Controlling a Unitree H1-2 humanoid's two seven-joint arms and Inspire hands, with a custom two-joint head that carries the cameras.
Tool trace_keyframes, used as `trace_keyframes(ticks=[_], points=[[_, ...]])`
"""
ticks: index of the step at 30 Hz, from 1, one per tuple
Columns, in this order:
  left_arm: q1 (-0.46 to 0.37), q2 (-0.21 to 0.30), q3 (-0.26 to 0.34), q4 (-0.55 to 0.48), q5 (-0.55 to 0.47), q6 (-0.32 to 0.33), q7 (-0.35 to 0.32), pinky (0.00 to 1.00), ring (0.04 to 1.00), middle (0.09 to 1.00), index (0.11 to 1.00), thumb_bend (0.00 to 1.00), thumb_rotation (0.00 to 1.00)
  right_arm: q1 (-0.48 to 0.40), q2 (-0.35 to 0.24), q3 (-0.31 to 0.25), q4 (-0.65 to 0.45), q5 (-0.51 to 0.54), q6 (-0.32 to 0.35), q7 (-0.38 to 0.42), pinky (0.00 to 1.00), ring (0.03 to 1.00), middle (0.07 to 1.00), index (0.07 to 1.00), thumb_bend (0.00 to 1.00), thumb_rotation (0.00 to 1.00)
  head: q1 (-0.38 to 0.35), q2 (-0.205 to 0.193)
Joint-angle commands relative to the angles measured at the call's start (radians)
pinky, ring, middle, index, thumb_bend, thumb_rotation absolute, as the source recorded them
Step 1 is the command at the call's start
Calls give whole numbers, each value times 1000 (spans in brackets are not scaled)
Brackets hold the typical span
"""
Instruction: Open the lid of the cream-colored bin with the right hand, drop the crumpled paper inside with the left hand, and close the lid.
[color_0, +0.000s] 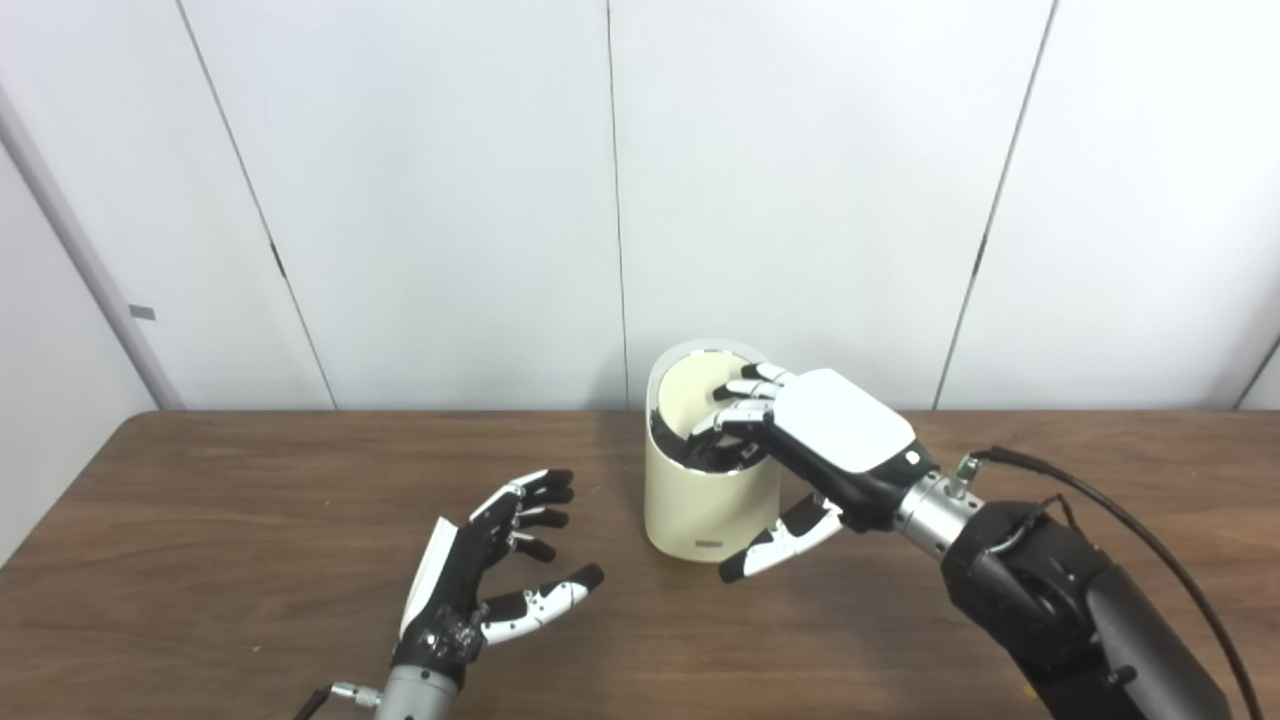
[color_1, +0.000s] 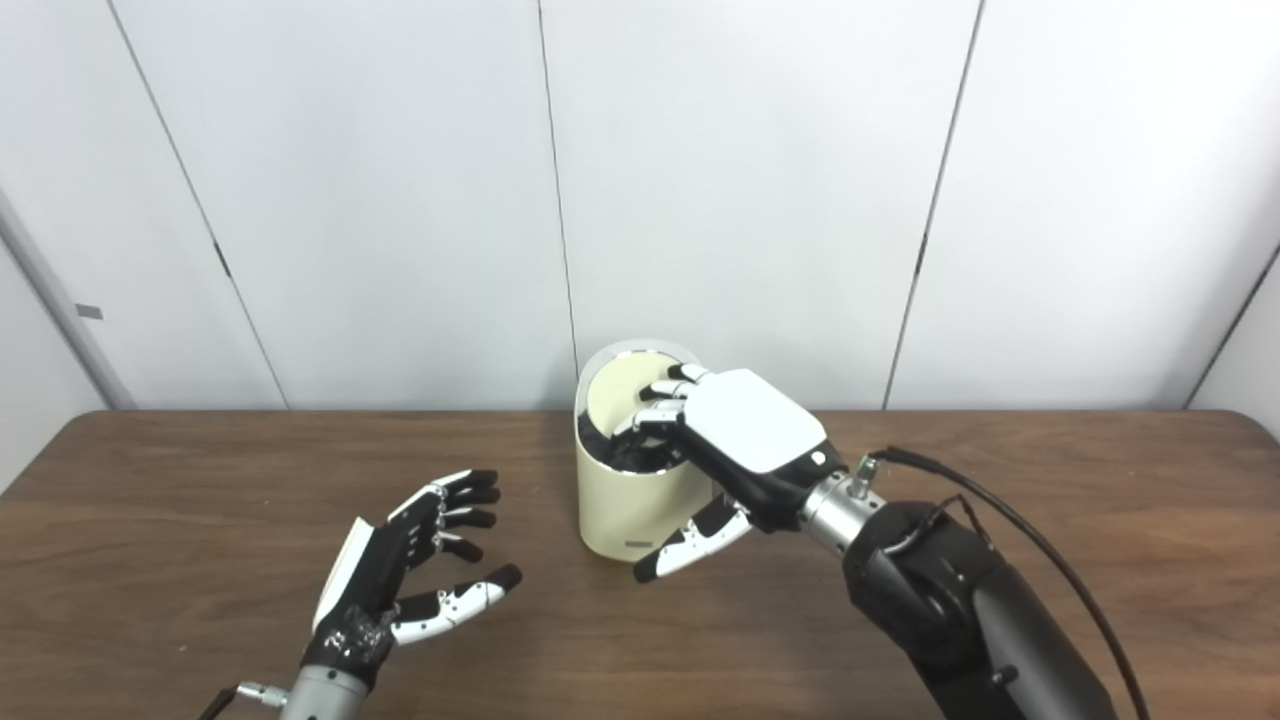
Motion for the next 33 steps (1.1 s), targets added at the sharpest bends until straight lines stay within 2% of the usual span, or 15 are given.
trace_keyframes(ticks=[1,5,11,15,19,27,33], points=[[-22,2,1,-46,-12,-7,-5,580,723,781,803,642,73,-20,-33,27,15,-76,-40,-7,952,865,698,707,756,535,1,1],[-22,3,3,-52,-12,-2,-7,587,724,781,804,644,69,-17,-39,42,31,-121,-52,-32,998,884,695,698,772,535,2,1],[-20,5,6,-56,-4,-1,-11,594,723,781,804,651,97,-6,-28,32,31,-64,-36,2,1000,902,704,701,761,548,1,3],[-18,5,6,-58,-2,1,-12,584,722,782,804,643,92,-1,-15,17,26,-23,3,42,1000,902,714,712,748,600,1,2],[-18,7,7,-57,-6,-3,-14,588,722,781,803,644,91,1,-8,7,18,8,32,69,999,895,717,718,745,610,1,3],[-20,9,8,-56,-3,0,-15,592,720,781,804,646,93,-2,2,-32,-1,94,63,78,994,899,717,721,740,593,-2,0],[-22,8,7,-51,-5,-5,-15,587,718,781,802,651,97,-19,15,-88,-53,137,127,89,1000,892,723,726,708,592,-4,-2]])
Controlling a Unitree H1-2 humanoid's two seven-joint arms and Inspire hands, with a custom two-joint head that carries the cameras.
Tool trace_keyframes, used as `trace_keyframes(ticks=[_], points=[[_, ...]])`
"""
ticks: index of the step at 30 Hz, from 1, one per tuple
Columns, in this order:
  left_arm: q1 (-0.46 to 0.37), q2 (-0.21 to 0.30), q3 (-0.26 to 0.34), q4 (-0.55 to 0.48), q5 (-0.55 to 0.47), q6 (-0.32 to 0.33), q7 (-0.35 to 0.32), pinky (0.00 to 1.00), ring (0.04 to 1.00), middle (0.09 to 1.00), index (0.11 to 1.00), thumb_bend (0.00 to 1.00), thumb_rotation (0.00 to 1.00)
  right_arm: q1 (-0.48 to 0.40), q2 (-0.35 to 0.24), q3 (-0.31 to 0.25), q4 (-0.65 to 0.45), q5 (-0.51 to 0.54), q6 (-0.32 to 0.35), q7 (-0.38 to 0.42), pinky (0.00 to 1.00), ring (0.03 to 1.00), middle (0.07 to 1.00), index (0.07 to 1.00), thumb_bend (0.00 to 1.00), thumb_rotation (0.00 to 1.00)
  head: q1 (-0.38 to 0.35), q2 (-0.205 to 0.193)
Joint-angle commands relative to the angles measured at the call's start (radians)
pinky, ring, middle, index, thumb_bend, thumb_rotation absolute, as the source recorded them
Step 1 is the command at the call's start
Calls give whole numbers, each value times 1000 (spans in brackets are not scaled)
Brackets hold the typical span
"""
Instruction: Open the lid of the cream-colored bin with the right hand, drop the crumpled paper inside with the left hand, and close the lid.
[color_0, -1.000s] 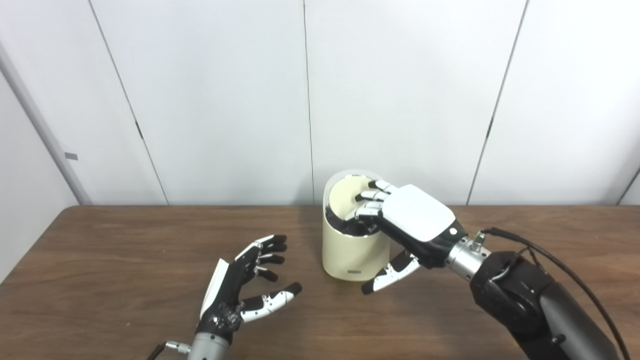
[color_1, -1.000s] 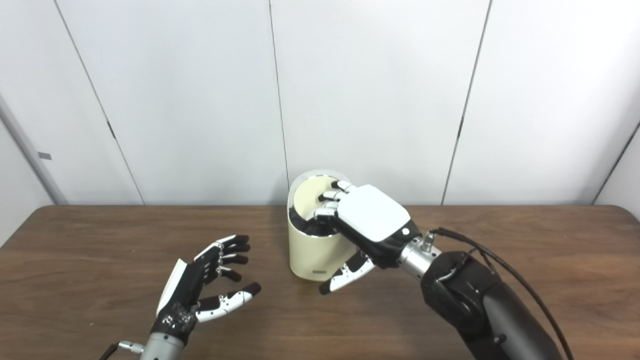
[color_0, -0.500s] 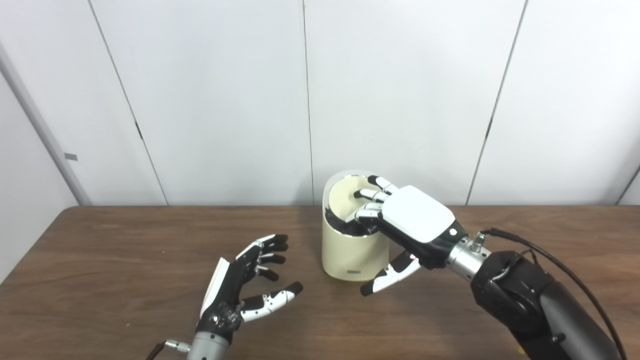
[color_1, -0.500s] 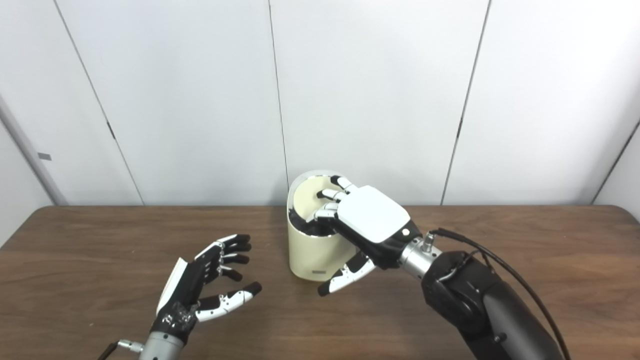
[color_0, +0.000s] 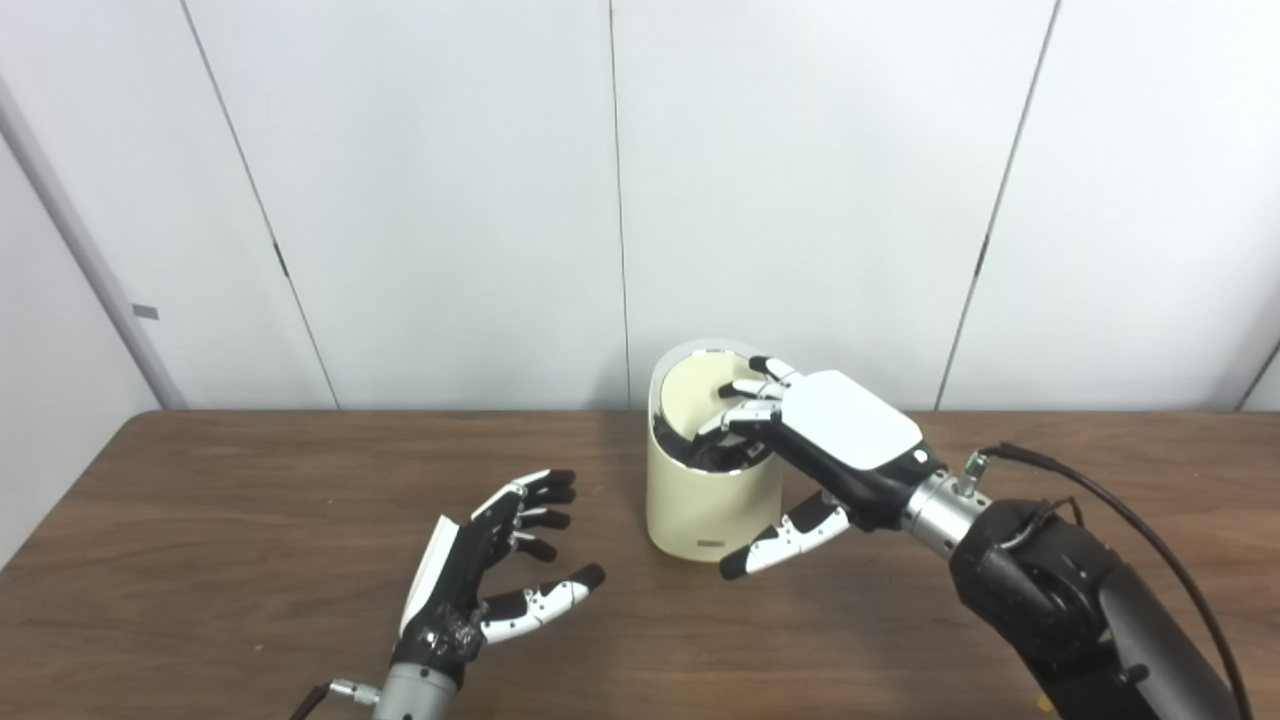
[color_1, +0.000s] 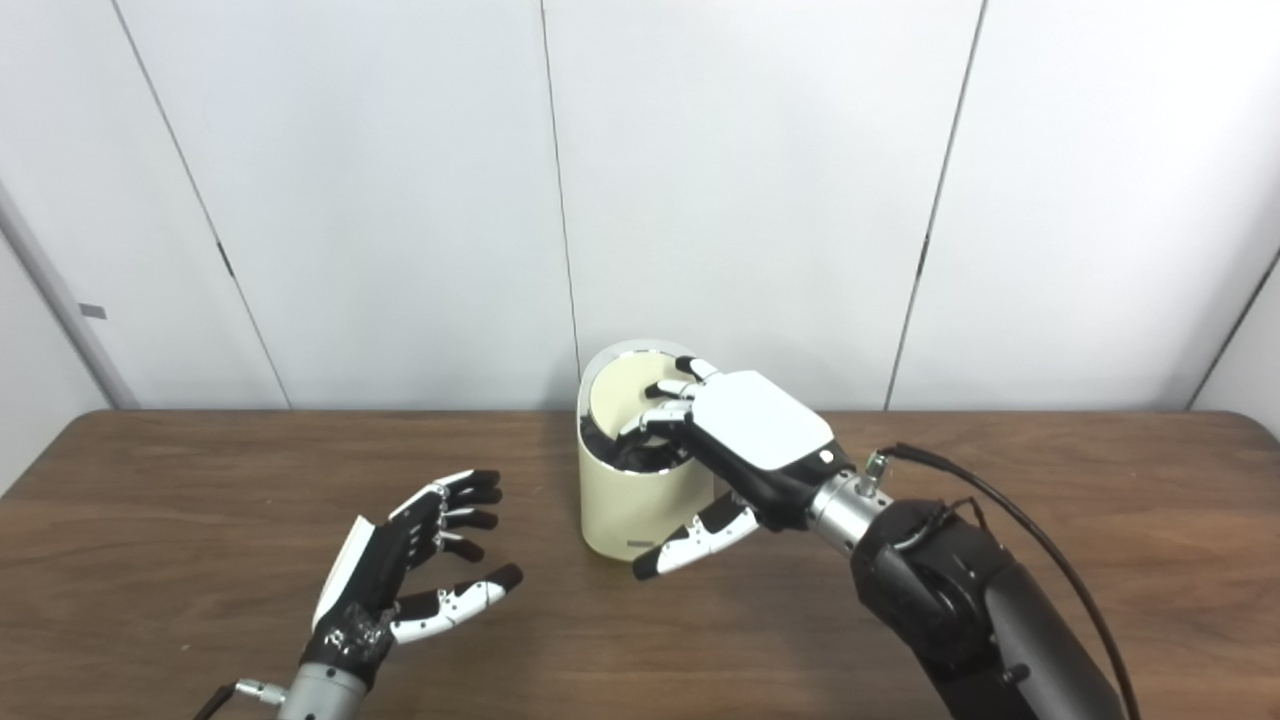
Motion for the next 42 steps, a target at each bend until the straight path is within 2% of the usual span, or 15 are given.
trace_keyframes(ticks=[1,4,6,14,20,22,26,28,32,35,39,42], points=[[-22,6,3,-32,-5,-28,5,586,718,781,803,650,98,-31,-6,-38,-35,15,36,2,1000,891,722,726,705,587,1,1],[-23,5,2,-31,-9,-25,3,584,719,781,805,647,96,-37,-2,-69,-39,28,42,-18,1000,876,711,723,691,606,1,0],[-23,4,2,-31,-12,-24,2,582,722,783,807,642,87,-34,3,-88,-47,45,55,-14,998,900,728,735,681,626,1,0],[-26,1,1,-29,-19,-32,2,570,717,779,803,634,43,-33,2,-114,-71,52,70,-23,914,909,734,734,668,583,1,0],[-27,4,-3,-30,-14,-35,4,574,721,784,805,637,49,-20,-1,-145,-87,61,71,-51,951,897,729,726,671,602,1,1],[-28,6,-4,-29,-7,-38,5,577,718,783,805,642,60,-9,1,-160,-92,77,69,-58,934,895,754,747,669,588,1,1],[-30,8,-3,-33,-5,-40,7,578,718,782,806,644,53,33,0,-183,-83,107,26,-103,850,852,803,785,713,490,1,4],[-30,10,-3,-39,-2,-37,6,580,720,782,808,647,61,55,1,-195,-69,142,5,-121,844,843,833,819,742,444,1,2],[-35,17,2,-40,-7,-42,4,587,720,782,808,657,81,110,19,-231,-62,243,43,-114,779,878,902,888,794,406,-2,7],[-38,22,5,-43,-9,-40,3,587,725,784,808,657,84,150,30,-257,-49,306,24,-135,761,883,922,905,822,367,-9,6],[-45,28,7,-48,-8,-34,4,587,731,787,811,660,96,204,43,-287,-29,366,2,-165,761,873,926,912,860,383,-20,4],[-50,27,9,-42,-10,-37,6,592,729,789,815,662,118,242,51,-291,-27,360,5,-188,744,859,916,912,877,424,-26,2]])
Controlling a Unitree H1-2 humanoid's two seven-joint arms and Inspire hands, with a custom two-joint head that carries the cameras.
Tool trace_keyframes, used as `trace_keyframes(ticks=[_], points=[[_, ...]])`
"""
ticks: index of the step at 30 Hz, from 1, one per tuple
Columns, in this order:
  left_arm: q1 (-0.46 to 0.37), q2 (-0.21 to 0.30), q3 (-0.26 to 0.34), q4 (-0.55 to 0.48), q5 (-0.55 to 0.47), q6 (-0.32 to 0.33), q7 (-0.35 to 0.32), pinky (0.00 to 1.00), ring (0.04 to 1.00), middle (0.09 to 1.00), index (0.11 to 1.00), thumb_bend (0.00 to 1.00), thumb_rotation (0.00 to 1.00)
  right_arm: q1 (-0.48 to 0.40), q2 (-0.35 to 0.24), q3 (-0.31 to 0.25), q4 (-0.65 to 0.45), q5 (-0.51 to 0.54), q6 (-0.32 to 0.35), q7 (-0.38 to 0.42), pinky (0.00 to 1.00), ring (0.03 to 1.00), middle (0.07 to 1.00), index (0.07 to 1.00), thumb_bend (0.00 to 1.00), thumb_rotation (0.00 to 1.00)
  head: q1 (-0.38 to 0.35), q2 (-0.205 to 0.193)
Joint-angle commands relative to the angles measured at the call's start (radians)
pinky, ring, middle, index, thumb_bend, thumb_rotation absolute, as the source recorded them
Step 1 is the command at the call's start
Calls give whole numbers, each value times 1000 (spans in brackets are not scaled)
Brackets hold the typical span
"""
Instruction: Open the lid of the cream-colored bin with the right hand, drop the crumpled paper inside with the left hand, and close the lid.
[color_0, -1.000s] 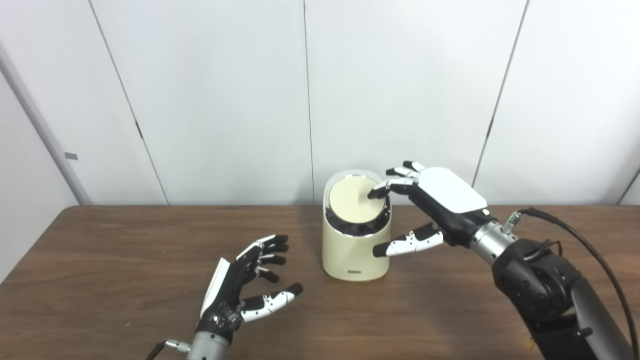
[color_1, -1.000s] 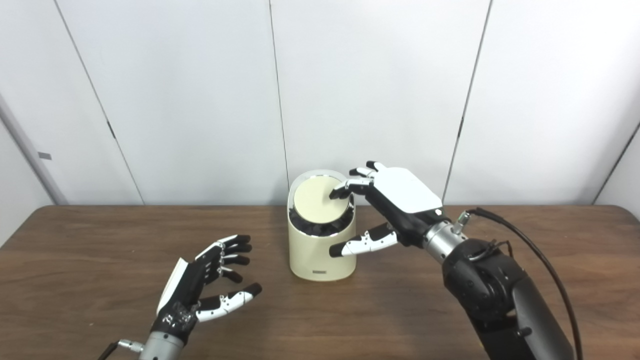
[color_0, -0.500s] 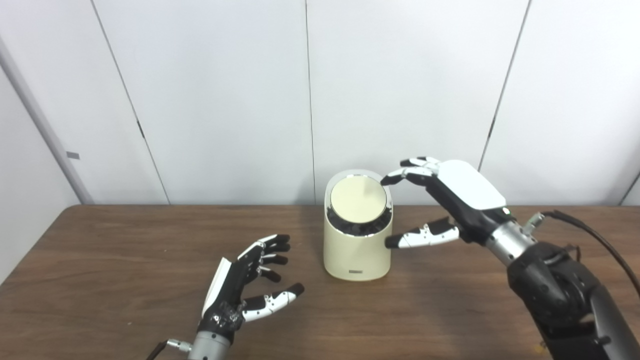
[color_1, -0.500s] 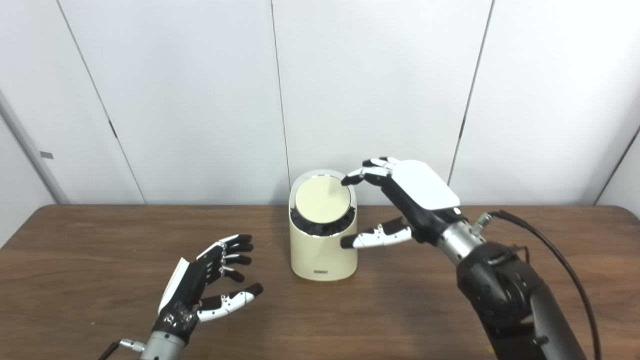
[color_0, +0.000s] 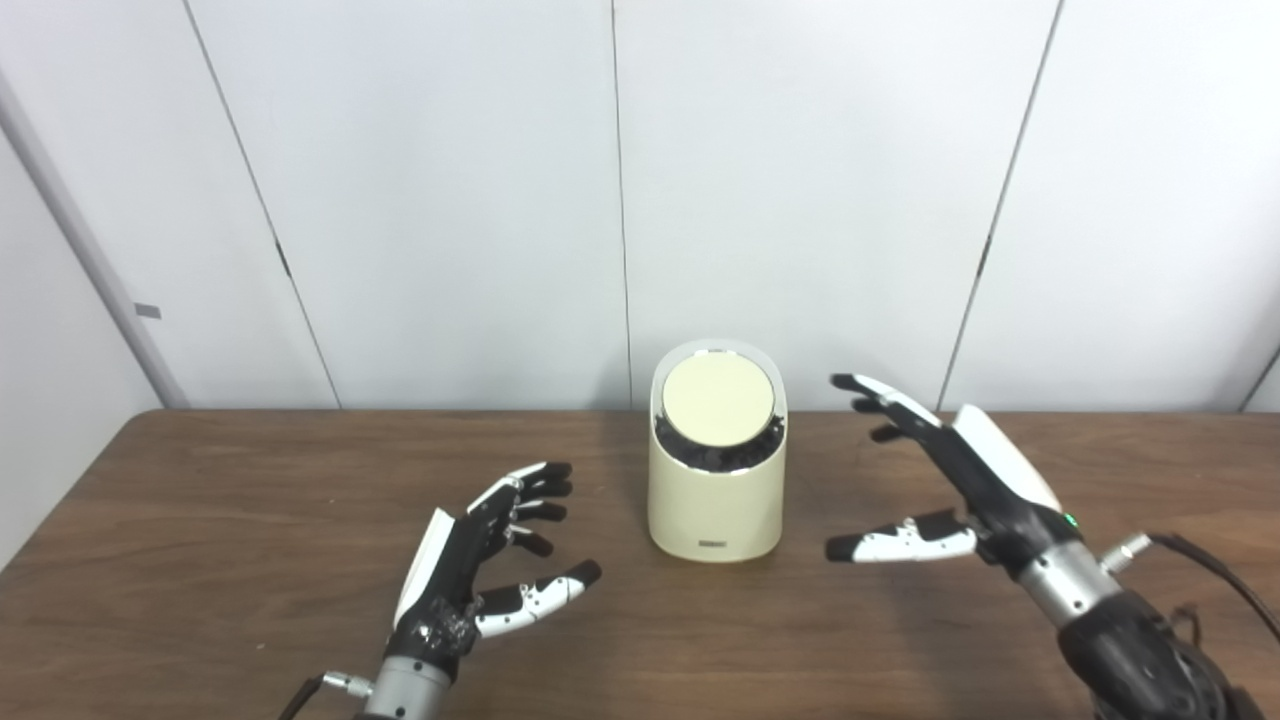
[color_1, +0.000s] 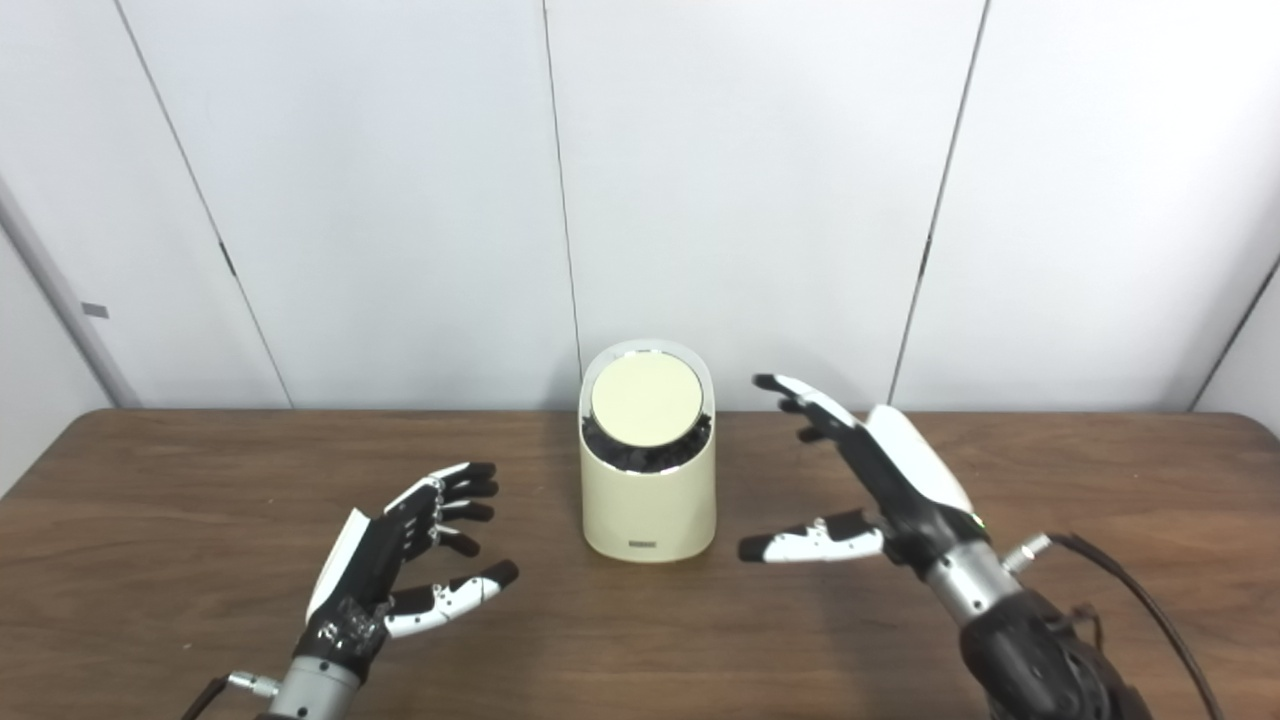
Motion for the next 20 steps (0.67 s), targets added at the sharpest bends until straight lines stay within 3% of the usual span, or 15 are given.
trace_keyframes(ticks=[1,5,20], points=[[-37,5,6,-28,-1,-37,11,593,728,789,815,664,120,-7,7,-9,-26,7,-30,-39,734,857,913,914,871,424,-1,-1],[-42,4,7,-21,-12,-44,9,595,726,787,816,668,115,21,23,-6,-15,3,-23,-72,700,841,900,912,864,412,-5,-2],[-61,6,6,-2,-36,-63,4,594,729,798,828,665,101,78,56,-12,22,31,-29,-117,738,863,922,916,845,396,-20,-11]])
